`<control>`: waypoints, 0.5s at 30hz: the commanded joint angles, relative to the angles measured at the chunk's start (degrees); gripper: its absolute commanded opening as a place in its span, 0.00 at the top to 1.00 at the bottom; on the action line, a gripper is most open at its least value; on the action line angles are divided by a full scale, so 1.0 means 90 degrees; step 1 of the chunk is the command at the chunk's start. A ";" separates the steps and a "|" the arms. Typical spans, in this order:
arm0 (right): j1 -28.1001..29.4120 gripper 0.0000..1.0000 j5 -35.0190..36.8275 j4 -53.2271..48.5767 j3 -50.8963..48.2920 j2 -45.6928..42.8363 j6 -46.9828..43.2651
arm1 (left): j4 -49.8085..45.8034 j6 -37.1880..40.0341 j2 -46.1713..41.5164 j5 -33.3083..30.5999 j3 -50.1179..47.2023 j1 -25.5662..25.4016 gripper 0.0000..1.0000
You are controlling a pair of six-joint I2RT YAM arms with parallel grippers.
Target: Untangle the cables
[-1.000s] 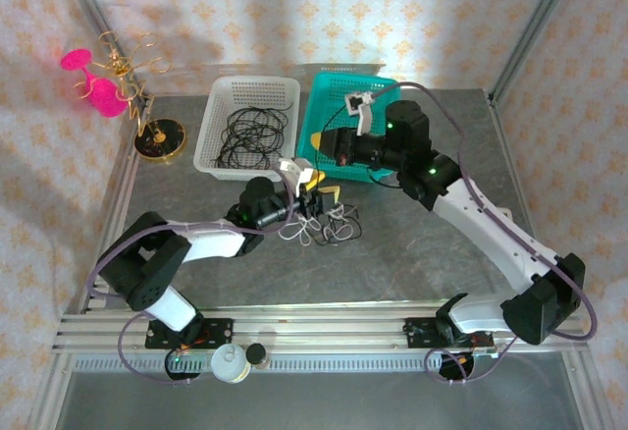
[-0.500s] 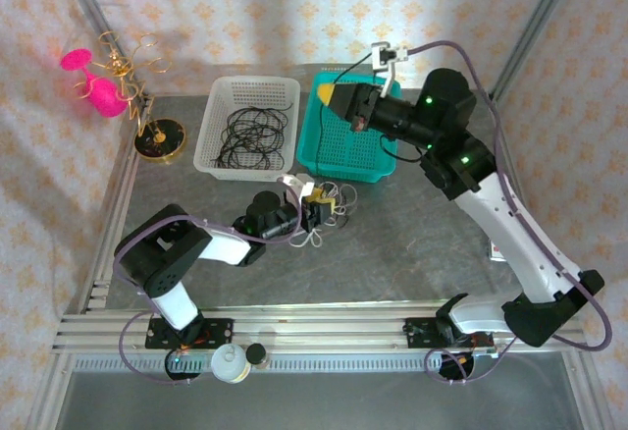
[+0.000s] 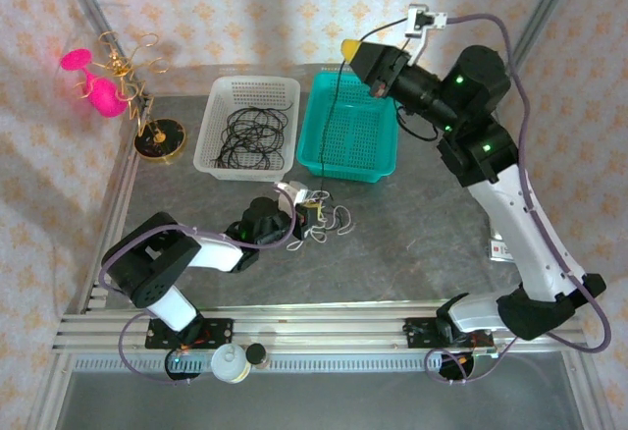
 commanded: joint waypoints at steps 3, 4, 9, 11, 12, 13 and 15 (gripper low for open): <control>-0.0133 1.00 -0.0031 0.0110 0.0883 0.0188 -0.0018 | -0.0631 0.0023 0.0045 0.0007 -0.0086 -0.0011 1.00; -0.0156 1.00 -0.0028 0.0038 0.1030 0.0268 -0.0043 | -0.0593 0.0010 0.0048 -0.0004 -0.0147 -0.0011 1.00; -0.0383 1.00 -0.0041 -0.0094 0.1419 0.0502 -0.0053 | -0.0570 0.0010 0.0076 -0.0067 -0.0292 -0.0011 1.00; -0.0510 1.00 -0.0129 -0.0103 0.1470 0.0568 -0.0005 | -0.0599 0.0029 0.0110 -0.0039 -0.0291 -0.0010 1.00; -0.0573 1.00 -0.0139 -0.0123 0.1516 0.0589 -0.0001 | -0.0599 0.0037 0.0120 -0.0001 -0.0304 -0.0011 1.00; -0.0634 1.00 -0.0131 -0.0129 0.1563 0.0615 0.0008 | -0.0567 0.0041 0.0123 0.0030 -0.0324 -0.0010 1.00; -0.0734 1.00 -0.0134 -0.0120 0.1672 0.0674 0.0032 | -0.0470 0.0024 0.0124 0.0043 -0.0397 -0.0011 1.00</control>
